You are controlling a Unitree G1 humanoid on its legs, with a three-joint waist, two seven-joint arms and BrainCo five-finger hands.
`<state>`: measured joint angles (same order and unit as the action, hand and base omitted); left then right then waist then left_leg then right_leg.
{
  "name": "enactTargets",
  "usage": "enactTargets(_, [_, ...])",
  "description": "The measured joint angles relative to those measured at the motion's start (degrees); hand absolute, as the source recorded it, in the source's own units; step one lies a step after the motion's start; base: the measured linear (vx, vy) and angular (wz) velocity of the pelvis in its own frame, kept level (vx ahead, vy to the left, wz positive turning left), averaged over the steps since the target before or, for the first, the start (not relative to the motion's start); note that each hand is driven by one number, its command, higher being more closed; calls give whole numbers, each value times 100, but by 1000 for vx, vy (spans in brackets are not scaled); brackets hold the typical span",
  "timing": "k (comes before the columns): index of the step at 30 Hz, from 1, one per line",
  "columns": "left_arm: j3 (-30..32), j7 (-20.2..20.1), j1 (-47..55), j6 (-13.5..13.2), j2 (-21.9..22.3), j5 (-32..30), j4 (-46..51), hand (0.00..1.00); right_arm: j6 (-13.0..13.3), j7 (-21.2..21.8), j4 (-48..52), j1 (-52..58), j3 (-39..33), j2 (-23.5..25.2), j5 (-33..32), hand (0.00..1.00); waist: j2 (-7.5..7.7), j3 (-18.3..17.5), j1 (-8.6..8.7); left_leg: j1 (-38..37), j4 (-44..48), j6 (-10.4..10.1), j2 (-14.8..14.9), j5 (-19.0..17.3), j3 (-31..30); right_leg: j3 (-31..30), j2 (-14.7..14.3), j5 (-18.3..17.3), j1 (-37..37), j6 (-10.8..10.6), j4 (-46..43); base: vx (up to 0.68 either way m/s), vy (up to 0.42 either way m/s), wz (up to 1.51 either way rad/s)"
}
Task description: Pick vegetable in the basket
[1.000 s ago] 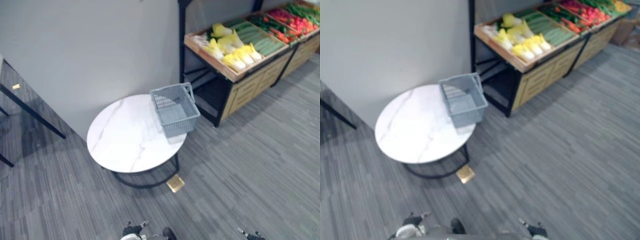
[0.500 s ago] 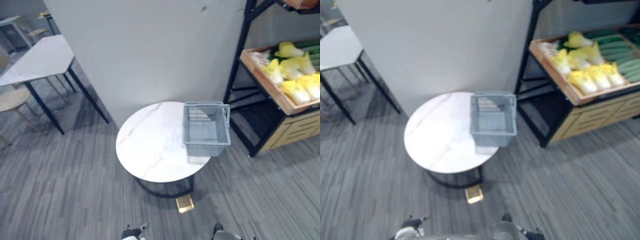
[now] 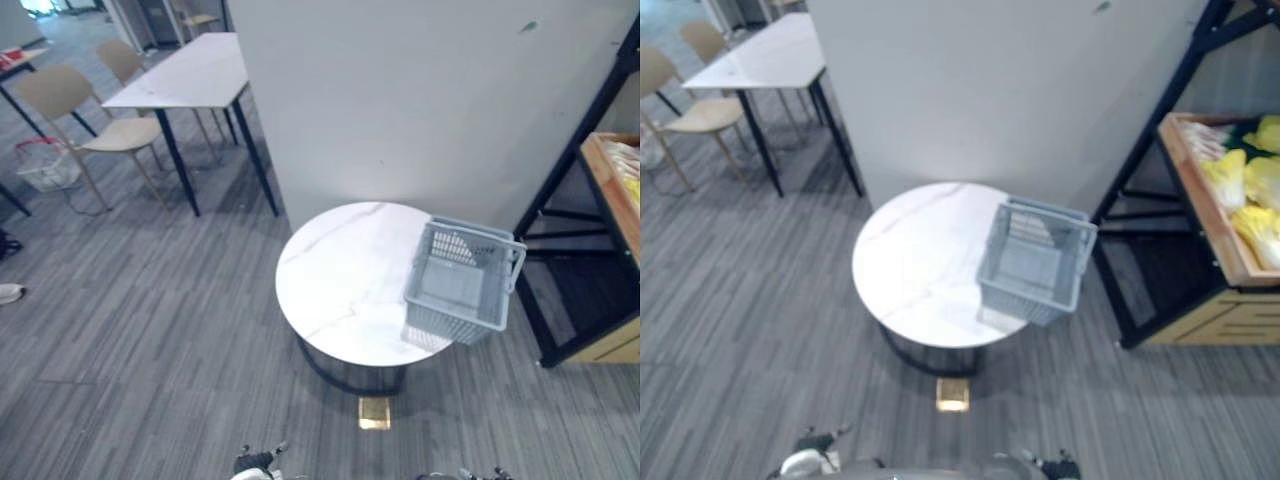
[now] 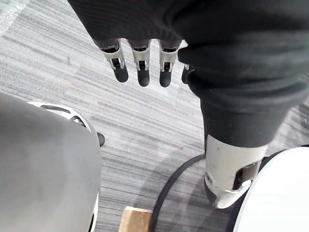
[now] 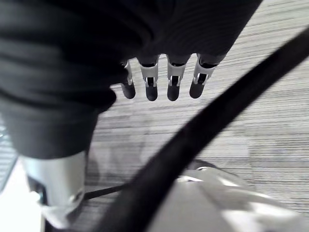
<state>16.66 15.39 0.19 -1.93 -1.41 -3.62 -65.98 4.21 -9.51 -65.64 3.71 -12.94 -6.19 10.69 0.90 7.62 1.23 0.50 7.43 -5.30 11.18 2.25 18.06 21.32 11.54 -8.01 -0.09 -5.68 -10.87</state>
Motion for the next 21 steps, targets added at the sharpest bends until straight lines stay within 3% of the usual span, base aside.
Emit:
enactTargets(3, [-48, 32, 3, 1, 125, 1, -7, 0, 11, -32, 616, -248, 1, -106, 3, 0, -246, 3, 3, -97, -886, -123, 66, 131, 250, -149, -265, 134, -425, 48, 86, -23, 20, -11])
enactTargets(7, [-158, 77, -6, -6, 53, -195, 20, 0, 149, -203, 1859, -236, 4, -329, 71, 0, -194, 35, 22, -124, -1053, -195, 14, 123, 497, -483, -335, 351, -554, -35, 320, 20, 39, -34])
enactTargets(12, [-823, 129, -89, -21, -235, -635, 126, 0, 149, -472, 3842, -403, 232, -1432, 1261, 0, -170, 163, 77, 237, -1087, -147, -187, 53, 674, -792, -267, 749, -993, -61, 600, 30, 61, -26])
enactTargets(15, [-1012, 206, -104, -43, -368, -656, 133, 0, 124, -703, 4326, -1047, 442, -2065, 1882, 0, -195, 316, 165, 353, -1126, -138, -285, 59, 690, -904, -221, 922, -1107, -97, 771, 55, 55, -14])
enactTargets(21, [-1184, 228, -105, -51, -448, -664, 213, 0, 127, -754, 5109, -2327, 1486, -3054, 2407, 0, -314, 491, 77, 658, -1129, -136, -268, 62, 611, -917, -254, 1036, -1361, -52, 881, 36, -10, -1])
